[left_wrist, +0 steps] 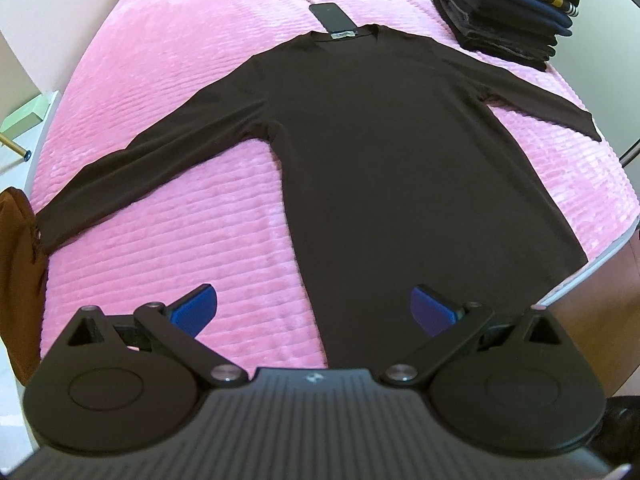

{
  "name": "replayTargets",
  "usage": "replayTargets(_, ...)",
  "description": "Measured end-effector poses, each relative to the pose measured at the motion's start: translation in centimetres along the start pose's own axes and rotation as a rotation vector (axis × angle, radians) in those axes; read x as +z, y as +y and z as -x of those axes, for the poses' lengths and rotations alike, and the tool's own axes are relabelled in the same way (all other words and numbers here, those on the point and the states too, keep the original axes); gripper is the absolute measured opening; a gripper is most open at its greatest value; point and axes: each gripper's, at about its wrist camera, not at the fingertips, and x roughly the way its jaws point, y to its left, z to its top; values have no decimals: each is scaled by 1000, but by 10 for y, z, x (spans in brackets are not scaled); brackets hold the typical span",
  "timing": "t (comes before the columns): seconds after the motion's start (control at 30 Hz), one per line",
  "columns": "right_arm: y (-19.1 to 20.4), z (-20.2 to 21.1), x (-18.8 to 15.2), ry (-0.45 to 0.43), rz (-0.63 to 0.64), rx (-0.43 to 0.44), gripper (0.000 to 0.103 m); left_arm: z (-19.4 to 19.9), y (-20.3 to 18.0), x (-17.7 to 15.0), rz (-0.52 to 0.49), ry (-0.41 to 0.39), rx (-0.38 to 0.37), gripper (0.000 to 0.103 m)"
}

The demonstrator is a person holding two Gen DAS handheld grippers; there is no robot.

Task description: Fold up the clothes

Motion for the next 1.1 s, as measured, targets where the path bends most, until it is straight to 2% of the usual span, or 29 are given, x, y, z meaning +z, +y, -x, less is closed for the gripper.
replayTargets(0.77,29,-7,-2,24,28,21,101,6,22,-16,37,-11,7,102)
replayTargets(1.1,59,-5,0,-4,52,47,101,15,47,-28,58,-22,29,102)
